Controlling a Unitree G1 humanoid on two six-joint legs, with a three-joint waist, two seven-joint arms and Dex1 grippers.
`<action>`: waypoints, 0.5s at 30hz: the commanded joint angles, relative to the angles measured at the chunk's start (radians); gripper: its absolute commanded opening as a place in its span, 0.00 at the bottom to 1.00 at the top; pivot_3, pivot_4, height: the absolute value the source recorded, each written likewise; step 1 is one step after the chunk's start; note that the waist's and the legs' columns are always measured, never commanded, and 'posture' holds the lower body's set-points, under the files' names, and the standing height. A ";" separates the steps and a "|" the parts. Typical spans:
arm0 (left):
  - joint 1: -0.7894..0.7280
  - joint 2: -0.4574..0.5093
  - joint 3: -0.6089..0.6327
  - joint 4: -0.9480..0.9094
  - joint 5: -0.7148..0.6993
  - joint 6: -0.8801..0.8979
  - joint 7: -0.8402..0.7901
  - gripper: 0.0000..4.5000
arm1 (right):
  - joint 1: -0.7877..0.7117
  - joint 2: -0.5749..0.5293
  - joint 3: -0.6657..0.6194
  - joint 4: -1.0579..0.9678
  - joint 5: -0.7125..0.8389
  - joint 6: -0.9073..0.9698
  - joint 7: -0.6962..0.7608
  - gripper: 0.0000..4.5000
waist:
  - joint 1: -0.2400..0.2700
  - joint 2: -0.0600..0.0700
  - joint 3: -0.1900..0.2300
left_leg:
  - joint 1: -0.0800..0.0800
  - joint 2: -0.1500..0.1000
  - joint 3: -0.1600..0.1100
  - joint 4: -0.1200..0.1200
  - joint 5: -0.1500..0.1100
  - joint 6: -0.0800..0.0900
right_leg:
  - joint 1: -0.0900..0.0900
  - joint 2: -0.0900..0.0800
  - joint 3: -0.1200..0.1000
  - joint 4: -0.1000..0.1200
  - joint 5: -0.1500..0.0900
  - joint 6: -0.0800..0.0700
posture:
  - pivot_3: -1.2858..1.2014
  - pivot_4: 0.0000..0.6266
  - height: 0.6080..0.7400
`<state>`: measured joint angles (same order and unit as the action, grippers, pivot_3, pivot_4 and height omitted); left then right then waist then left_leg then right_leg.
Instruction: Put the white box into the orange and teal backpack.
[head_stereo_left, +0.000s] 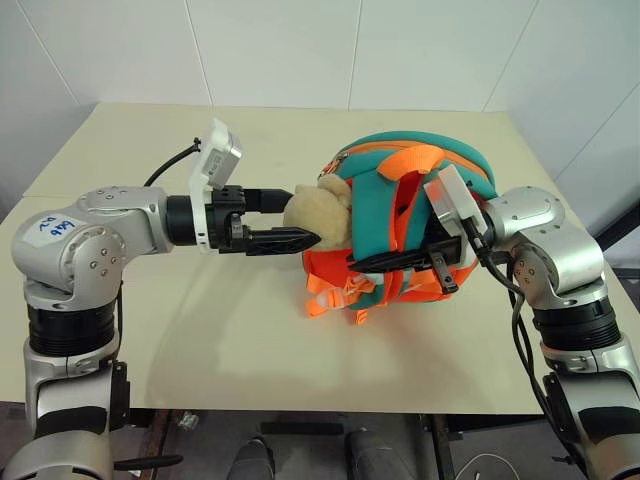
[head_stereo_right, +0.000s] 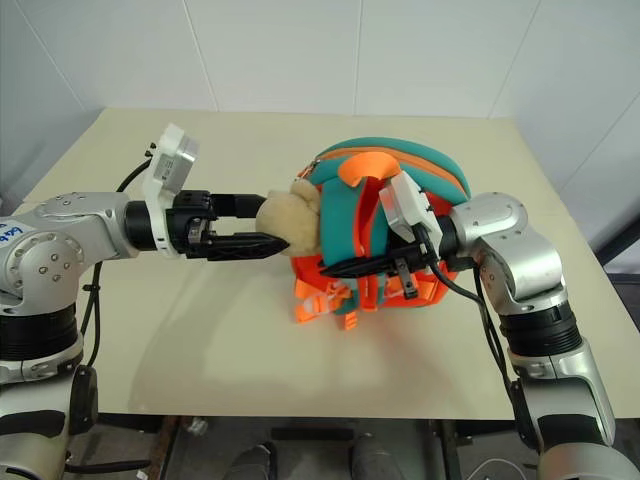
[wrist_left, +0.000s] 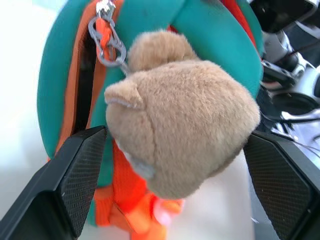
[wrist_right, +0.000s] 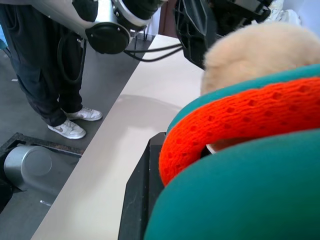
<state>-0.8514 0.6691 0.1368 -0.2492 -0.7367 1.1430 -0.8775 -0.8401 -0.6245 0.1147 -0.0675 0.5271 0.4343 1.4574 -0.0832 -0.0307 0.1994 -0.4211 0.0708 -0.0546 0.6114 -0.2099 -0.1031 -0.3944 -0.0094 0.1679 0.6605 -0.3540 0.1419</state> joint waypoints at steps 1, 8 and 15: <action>-0.012 -0.008 -0.022 0.014 0.014 -0.039 0.022 1.00 | -0.029 0.003 0.000 -0.009 -0.001 -0.019 -0.001 0.00 | 0.000 0.000 0.000 | 0.000 0.000 0.000 0.000 0.000 0.000 | 0.000 0.000 0.000 0.000 0.000 0.000 | 0.52 0.24 1.00; -0.031 -0.027 -0.040 0.025 -0.011 -0.014 0.052 0.59 | -0.018 0.002 -0.008 -0.024 0.004 -0.013 -0.014 0.00 | 0.000 0.000 0.000 | 0.000 0.000 0.000 0.000 0.000 0.000 | 0.000 0.000 0.000 0.000 0.000 0.000 | 0.52 0.24 1.00; -0.033 0.061 -0.028 0.010 -0.065 0.073 0.013 0.18 | -0.002 0.011 -0.029 -0.040 0.028 -0.010 -0.033 0.00 | -0.002 0.000 0.000 | 0.000 0.000 0.000 0.000 0.000 0.000 | 0.000 0.000 0.000 0.000 0.000 0.000 | 0.52 0.24 1.00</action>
<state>-0.8641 0.7068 0.0890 -0.2197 -0.7796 1.2016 -0.8513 -0.8384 -0.6177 0.1141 -0.0714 0.5308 0.4345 1.4378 -0.0853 -0.0307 0.1994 -0.4210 0.0707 -0.0547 0.6109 -0.2099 -0.1031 -0.3944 -0.0093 0.1679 0.6603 -0.3540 0.1419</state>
